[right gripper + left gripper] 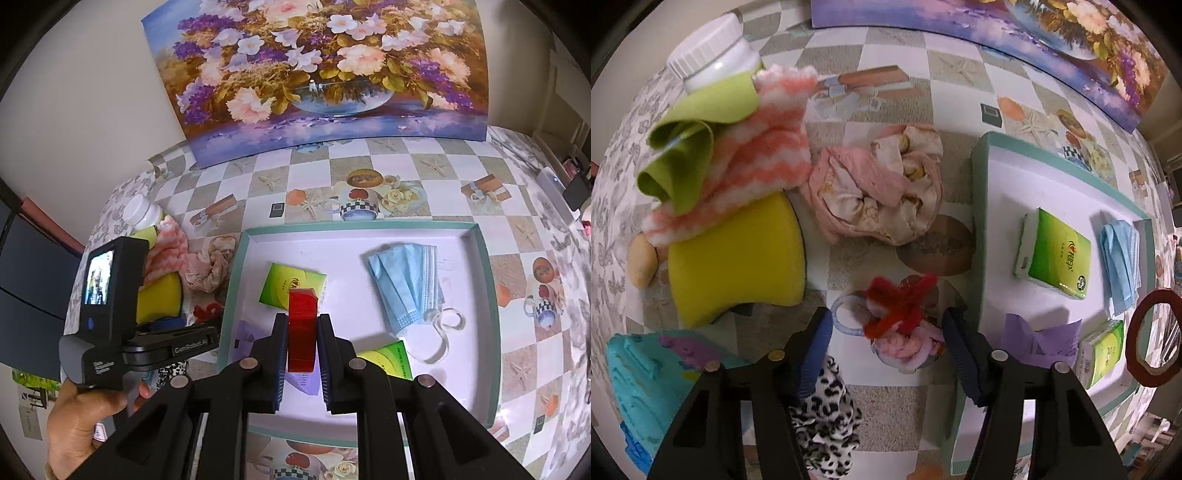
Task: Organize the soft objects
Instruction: 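Carry the tape roll and pink plush over the white tray and open both tools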
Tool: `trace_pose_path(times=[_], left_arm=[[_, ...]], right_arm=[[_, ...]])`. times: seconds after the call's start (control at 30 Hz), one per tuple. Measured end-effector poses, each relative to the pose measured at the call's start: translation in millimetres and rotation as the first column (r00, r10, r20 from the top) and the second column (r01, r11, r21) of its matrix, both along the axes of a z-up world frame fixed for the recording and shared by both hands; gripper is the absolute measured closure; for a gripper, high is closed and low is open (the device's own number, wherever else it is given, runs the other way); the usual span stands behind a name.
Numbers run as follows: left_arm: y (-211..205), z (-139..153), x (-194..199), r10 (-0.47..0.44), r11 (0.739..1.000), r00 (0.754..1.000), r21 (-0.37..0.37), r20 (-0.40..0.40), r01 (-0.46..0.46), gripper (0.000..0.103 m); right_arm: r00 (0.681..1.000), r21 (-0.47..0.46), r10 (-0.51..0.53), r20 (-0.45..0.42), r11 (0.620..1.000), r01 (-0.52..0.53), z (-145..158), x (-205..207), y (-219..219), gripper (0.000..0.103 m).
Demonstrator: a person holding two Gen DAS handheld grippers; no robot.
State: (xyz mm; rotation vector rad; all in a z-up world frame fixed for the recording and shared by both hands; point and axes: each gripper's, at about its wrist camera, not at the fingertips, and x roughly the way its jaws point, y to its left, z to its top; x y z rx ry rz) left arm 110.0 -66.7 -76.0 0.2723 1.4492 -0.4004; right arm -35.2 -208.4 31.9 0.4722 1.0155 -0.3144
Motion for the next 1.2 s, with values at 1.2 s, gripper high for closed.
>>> trace_pose_path(times=[1.2], left_arm=[[15.6,88.7,-2.3,0.061,0.989,0.986,-0.142,0.153,-0.039,0.071]], right_arm=[[0.993,0.011,-0.109,0.033,0.994,0.109,11.9,-20.9,-38.7,0.087]])
